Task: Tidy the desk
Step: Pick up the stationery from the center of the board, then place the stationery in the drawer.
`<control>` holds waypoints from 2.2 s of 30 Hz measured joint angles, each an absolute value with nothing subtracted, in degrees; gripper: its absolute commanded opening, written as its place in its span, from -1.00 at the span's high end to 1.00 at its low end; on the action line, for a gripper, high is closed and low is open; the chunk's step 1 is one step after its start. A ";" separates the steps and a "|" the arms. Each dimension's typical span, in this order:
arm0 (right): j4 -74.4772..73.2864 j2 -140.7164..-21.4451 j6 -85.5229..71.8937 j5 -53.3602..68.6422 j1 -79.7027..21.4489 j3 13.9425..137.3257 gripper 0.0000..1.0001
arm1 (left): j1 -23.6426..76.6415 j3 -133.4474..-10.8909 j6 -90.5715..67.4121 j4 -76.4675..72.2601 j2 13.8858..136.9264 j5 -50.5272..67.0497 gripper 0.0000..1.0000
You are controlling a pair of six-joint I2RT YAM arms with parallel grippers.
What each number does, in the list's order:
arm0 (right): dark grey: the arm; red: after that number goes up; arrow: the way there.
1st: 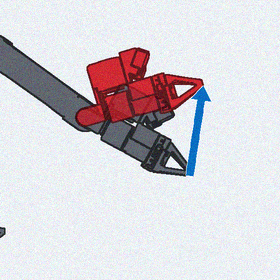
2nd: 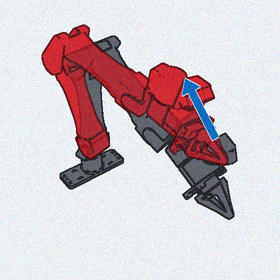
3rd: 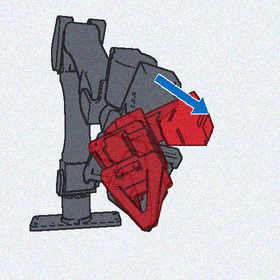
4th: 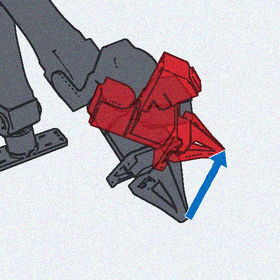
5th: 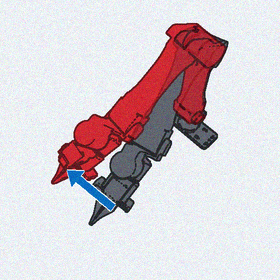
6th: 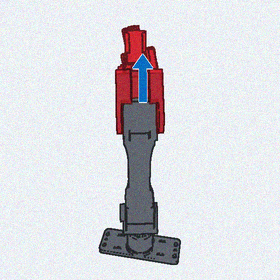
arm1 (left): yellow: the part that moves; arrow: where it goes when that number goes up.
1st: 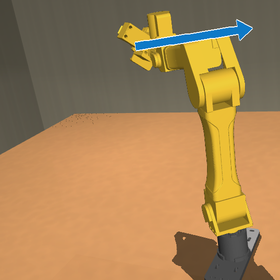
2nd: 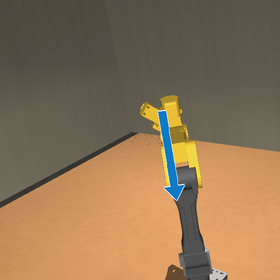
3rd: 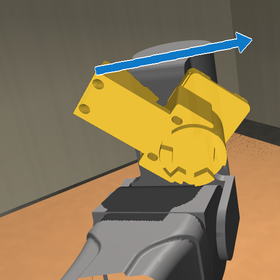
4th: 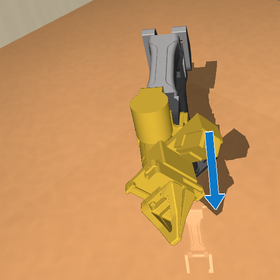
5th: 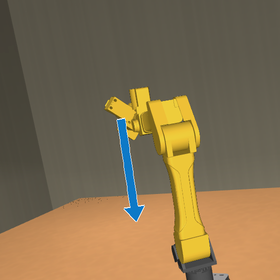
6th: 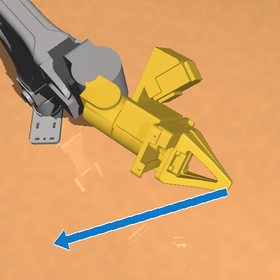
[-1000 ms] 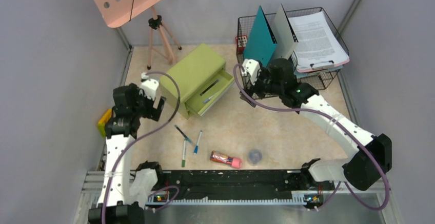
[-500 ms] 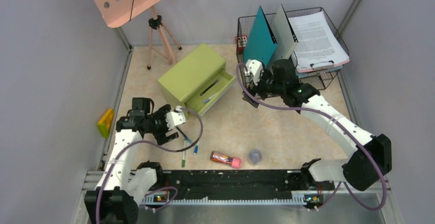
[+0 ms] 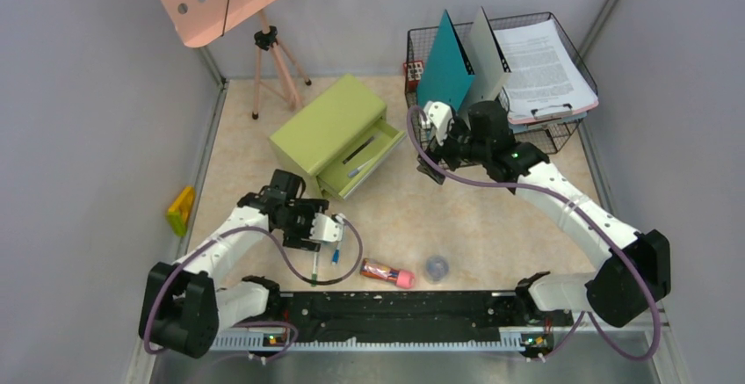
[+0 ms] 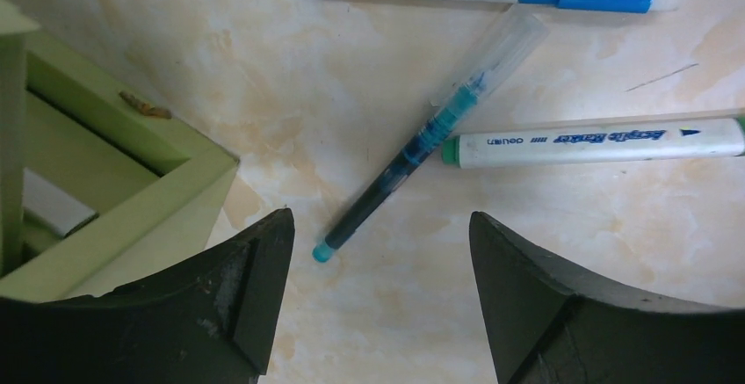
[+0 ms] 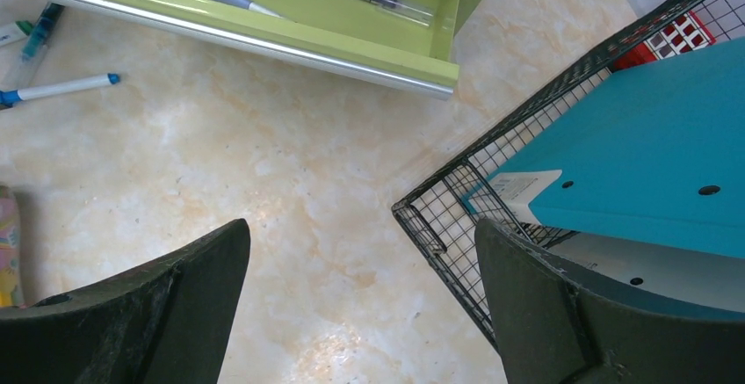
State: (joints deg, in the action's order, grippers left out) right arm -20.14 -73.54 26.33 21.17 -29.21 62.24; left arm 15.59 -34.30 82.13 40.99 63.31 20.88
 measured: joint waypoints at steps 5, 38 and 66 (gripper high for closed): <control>-20.14 -73.54 26.33 21.28 -28.88 62.24 -0.94 | 16.93 -34.46 84.60 38.37 69.23 16.97 -0.37; -19.70 -73.54 26.39 22.17 -28.03 60.73 -0.93 | 20.58 -41.87 91.18 44.12 80.99 5.30 0.87; -21.47 -73.56 24.27 22.22 -25.82 63.13 -0.93 | 24.71 -78.35 49.91 62.94 68.45 16.43 1.00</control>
State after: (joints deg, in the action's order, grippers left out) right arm -21.47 -73.56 24.27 22.22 -25.82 63.13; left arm 24.71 -78.35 49.91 62.94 68.45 16.43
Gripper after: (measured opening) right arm 0.965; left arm 0.127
